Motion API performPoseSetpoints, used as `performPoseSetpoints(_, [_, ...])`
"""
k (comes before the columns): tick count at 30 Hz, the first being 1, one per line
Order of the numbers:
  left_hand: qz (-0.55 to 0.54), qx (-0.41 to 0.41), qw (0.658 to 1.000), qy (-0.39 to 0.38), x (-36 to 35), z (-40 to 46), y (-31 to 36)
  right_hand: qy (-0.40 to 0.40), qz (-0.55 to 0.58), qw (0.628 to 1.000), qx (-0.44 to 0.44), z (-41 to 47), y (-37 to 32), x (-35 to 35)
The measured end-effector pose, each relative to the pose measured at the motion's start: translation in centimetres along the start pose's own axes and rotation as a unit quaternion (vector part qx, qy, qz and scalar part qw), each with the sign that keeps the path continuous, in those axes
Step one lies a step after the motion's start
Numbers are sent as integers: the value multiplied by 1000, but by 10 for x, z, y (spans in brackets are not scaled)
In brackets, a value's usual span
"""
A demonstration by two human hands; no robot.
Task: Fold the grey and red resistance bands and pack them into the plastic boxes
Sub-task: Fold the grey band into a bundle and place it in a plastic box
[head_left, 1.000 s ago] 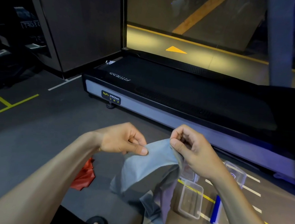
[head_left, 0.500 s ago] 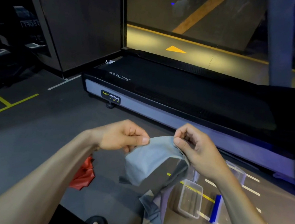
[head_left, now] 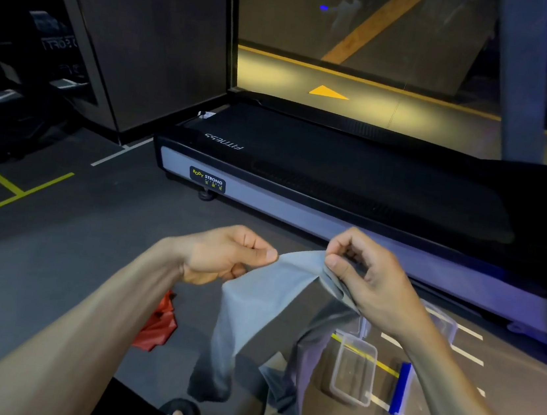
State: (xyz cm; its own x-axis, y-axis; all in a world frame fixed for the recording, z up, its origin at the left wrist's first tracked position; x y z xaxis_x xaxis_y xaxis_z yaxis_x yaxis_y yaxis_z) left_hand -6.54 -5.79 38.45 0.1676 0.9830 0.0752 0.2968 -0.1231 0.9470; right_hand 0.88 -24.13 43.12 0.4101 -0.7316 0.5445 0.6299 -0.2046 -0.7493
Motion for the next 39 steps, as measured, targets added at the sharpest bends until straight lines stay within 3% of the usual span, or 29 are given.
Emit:
performPoseSetpoints(5, [-14,7,999,28,5,1,0,-6,-42,999,4,0,2,-2])
performPoseSetpoints(9, [-22,9,1000,5,1,-2,1,-1,-66,998,9,-1,2,-3])
performPoseSetpoints(17, [83,-35,996,26,4,-2,5,3,-77,997,15,-2,2,-3])
performPoseSetpoints(24, [199,-80,970,114,17,0,9,-21,-32,999,13,-5,2,-8])
performPoseSetpoints(39, [106,-93,988,66,6,-8,20,-7,42,999,-12,-9,11,-5])
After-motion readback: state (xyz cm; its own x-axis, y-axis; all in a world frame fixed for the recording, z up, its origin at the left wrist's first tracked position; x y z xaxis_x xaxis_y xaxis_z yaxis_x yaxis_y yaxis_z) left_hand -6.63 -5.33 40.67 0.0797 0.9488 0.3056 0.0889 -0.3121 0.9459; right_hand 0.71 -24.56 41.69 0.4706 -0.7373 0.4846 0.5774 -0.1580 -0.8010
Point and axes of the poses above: each hand's wrist, its own z-axis towards the middle knuckle, its own x-axis out of the back of the hand, y = z × x, the point moved 7 cm from there along z, towards the middle knuckle, and after that the axes turned 5 degrees about y, right-handed, at the moved point
